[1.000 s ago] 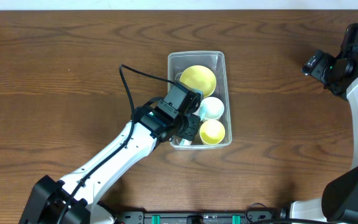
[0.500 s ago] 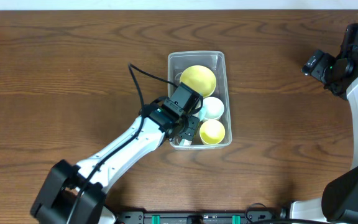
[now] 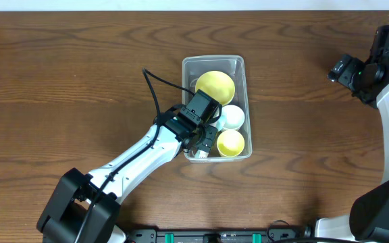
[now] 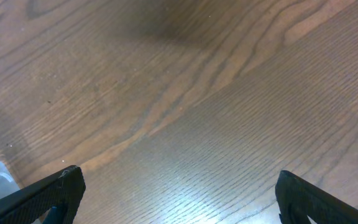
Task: Pack container
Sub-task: 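Lower white fork between cups beside teal spoon with left gripper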
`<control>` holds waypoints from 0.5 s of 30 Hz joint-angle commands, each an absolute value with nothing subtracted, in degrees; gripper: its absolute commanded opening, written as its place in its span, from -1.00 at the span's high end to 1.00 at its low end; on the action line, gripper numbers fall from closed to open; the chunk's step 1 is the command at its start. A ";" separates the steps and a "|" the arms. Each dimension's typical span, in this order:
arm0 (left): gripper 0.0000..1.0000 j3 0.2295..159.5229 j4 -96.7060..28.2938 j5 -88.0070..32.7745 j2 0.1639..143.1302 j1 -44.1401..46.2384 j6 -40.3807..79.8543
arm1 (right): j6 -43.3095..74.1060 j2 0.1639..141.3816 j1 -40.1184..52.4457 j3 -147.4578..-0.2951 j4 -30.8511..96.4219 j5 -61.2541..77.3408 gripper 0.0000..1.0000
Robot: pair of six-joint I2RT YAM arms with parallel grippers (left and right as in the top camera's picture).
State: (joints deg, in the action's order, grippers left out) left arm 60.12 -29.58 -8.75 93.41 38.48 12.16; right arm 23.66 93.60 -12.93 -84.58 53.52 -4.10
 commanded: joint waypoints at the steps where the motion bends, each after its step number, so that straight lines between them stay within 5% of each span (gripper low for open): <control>1: 0.88 60.86 -29.43 -8.10 94.19 38.61 12.14 | 23.73 93.89 -13.06 -84.58 53.58 -4.29 -0.98; 15: 0.88 60.12 -27.68 -8.08 94.41 40.75 12.29 | 23.73 93.89 -13.06 -84.58 53.58 -4.29 -0.99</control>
State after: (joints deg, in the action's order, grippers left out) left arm 60.12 -27.97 -8.60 93.45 40.38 12.16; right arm 23.66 93.60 -12.93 -84.58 53.52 -4.10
